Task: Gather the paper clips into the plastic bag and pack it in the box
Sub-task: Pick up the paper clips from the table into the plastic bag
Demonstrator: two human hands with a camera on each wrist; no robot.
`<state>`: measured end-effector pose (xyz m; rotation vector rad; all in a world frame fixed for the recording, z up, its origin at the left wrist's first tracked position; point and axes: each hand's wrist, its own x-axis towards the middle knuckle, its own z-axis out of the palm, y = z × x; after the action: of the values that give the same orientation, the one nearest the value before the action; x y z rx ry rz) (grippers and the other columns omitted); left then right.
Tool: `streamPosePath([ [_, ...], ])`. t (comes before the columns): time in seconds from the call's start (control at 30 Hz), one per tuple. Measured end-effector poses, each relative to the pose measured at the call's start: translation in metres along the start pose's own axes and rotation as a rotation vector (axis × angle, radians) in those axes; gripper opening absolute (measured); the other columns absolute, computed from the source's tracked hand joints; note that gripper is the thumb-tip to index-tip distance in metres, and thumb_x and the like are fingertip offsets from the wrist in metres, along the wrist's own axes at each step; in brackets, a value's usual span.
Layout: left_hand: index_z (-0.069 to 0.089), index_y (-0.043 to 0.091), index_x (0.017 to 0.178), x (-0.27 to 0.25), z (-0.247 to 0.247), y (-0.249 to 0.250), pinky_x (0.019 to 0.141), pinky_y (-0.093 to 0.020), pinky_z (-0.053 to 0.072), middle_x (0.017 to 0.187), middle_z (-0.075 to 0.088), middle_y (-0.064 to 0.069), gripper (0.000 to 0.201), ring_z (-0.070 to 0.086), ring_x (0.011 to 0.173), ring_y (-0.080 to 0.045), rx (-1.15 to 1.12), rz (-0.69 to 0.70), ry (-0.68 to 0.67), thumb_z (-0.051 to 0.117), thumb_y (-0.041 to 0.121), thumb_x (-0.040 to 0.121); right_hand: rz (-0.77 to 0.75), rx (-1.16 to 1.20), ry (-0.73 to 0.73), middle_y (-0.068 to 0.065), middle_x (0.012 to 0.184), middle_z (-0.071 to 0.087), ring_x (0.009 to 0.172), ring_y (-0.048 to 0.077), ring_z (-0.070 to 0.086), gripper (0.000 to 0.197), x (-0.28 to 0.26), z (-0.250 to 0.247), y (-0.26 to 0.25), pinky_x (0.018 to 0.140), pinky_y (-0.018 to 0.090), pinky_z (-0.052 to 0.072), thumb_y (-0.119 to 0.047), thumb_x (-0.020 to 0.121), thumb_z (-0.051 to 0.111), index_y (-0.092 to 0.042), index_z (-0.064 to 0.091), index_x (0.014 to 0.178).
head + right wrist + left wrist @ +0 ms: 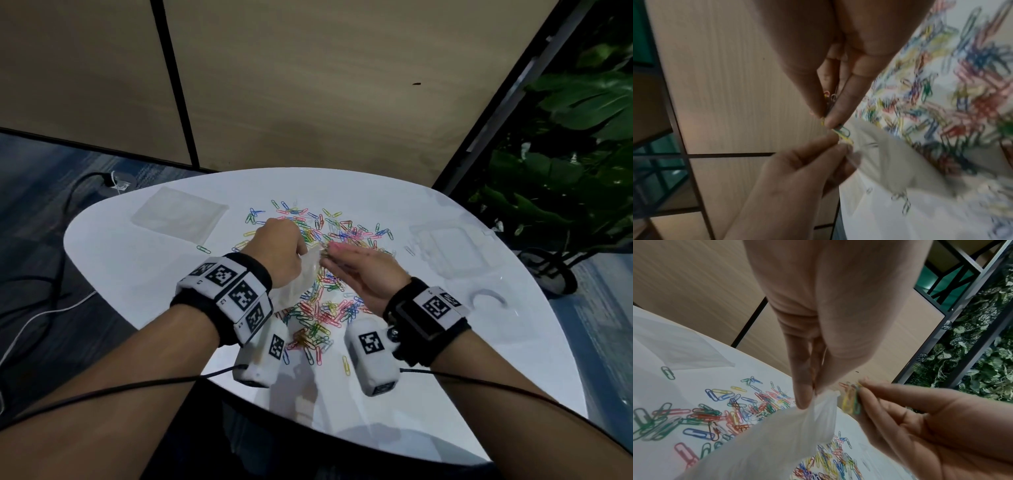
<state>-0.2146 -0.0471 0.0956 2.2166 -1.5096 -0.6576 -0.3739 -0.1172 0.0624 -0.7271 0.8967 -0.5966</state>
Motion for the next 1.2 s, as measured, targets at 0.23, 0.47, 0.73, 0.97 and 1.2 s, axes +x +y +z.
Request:
streamPosePath([
  [0.23,0.079,0.011,0.108,0.001,0.005,0.002,0.097,-0.035,0.056,0.116,0.073,-0.010,0.022,0.068,0.106,-0.025,-0.054,-0.045,0.047,0.067,0.006,0.089,-0.039,-0.297,0.146,0.018,0.085,0.073,0.079,0.027,0.073,0.011,0.005,0.028,0.026,0.080,0.032,0.061,0.008,0.082,0.069,-0.002,0.071,0.080],
  [0.47,0.080,0.010,0.107,0.000,0.005,0.003,0.098,-0.033,0.056,0.115,0.076,-0.008,0.026,0.070,0.106,-0.023,-0.093,0.000,0.068,0.062,0.003,0.092,-0.260,-0.981,0.197,0.004,0.077,0.069,0.070,0.019,0.067,0.011,0.004,0.030,0.027,0.063,0.021,0.056,-0.007,0.084,0.068,-0.012,0.077,0.089],
  [0.73,0.080,0.011,0.108,-0.001,0.001,0.000,0.098,-0.036,0.057,0.116,0.075,-0.010,0.026,0.072,0.102,-0.025,-0.099,-0.016,0.059,0.063,0.003,0.092,-0.409,-1.404,0.012,0.007,0.086,0.075,0.073,0.018,0.066,0.027,-0.003,0.036,0.017,0.072,0.023,0.052,0.000,0.085,0.058,-0.013,0.079,0.094],
  [0.97,0.080,0.011,0.109,0.002,-0.002,-0.003,0.095,-0.036,0.058,0.114,0.075,-0.010,0.025,0.071,0.101,-0.027,-0.088,-0.031,0.063,0.064,0.004,0.092,-0.421,-0.983,-0.027,0.003,0.082,0.077,0.079,0.017,0.074,0.022,-0.005,0.017,0.007,0.081,0.031,0.060,0.003,0.080,0.071,-0.017,0.079,0.083],
  [1.2,0.080,0.013,0.107,0.002,-0.007,-0.009,0.092,-0.035,0.059,0.112,0.075,-0.011,0.030,0.072,0.099,-0.028,-0.085,-0.046,0.061,0.058,0.002,0.092,-0.040,-1.609,0.126,0.006,0.131,0.063,0.116,0.019,0.061,0.037,0.018,-0.054,0.011,0.104,0.031,0.046,-0.017,0.090,0.066,-0.020,0.063,0.126],
])
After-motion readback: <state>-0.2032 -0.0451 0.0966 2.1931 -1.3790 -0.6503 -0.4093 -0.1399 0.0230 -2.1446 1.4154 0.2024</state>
